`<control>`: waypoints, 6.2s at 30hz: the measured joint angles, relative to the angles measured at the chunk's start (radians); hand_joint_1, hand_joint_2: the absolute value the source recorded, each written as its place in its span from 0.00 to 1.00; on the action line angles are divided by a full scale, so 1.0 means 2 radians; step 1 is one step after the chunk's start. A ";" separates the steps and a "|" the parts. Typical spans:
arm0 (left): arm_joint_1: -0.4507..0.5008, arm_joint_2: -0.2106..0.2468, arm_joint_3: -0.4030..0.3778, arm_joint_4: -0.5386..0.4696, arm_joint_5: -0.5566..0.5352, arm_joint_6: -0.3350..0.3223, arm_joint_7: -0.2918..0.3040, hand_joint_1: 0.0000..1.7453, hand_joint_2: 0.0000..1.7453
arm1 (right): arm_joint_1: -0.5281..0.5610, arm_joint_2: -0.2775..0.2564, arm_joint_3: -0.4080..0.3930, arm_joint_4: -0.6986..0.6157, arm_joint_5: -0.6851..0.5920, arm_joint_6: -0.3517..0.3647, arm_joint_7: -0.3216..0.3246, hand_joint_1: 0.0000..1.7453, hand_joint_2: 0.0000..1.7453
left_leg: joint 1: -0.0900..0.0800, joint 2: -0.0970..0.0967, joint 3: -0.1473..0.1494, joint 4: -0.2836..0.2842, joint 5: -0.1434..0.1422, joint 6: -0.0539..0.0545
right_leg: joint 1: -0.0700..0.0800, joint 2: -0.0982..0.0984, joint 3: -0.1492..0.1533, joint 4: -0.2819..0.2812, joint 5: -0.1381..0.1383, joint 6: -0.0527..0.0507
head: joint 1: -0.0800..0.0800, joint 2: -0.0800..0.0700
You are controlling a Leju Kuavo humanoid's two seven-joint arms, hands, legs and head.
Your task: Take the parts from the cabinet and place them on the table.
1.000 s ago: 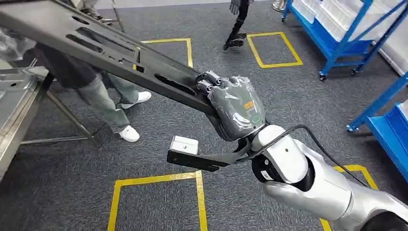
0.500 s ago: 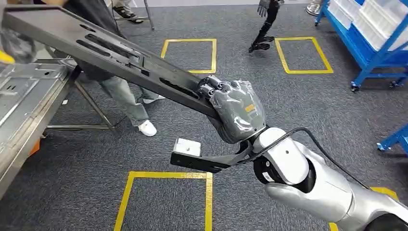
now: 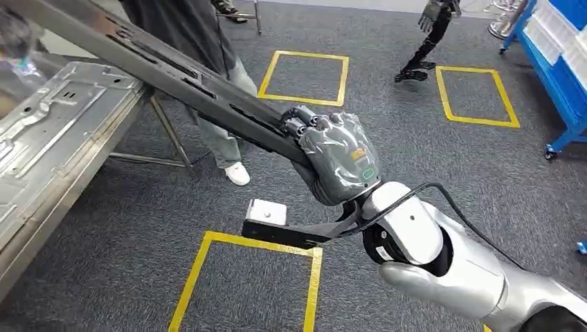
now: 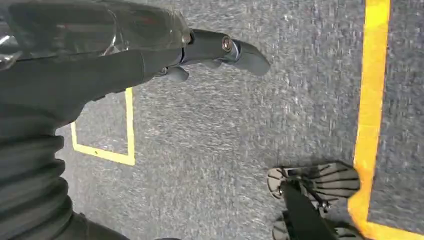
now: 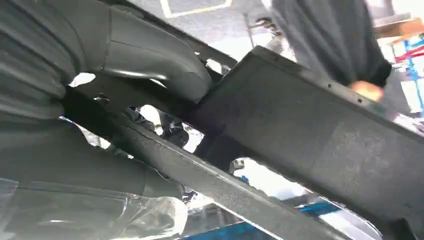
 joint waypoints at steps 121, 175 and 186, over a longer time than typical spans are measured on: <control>0.008 0.063 -0.016 -0.013 -0.023 0.021 -0.003 0.00 1.00 | 0.030 -0.071 -0.053 0.124 -0.047 0.018 0.020 1.00 1.00 | 0.002 0.008 0.002 0.003 -0.003 -0.006 | -0.006 -0.018 0.059 -0.091 0.038 0.009 | -0.013 0.000; 0.009 0.061 -0.007 -0.025 -0.012 -0.006 0.007 0.00 1.00 | 0.004 -0.033 -0.012 0.136 -0.031 0.051 -0.002 1.00 1.00 | -0.004 0.004 -0.015 0.019 0.002 0.002 | 0.011 0.002 0.075 -0.115 0.051 -0.011 | -0.011 0.000; 0.009 0.058 -0.006 -0.027 -0.013 -0.006 0.014 0.00 1.00 | 0.006 -0.033 -0.009 0.133 -0.033 0.055 -0.001 1.00 1.00 | 0.001 -0.001 0.008 0.004 -0.009 0.005 | 0.001 0.002 -0.027 0.045 0.004 0.010 | -0.011 0.000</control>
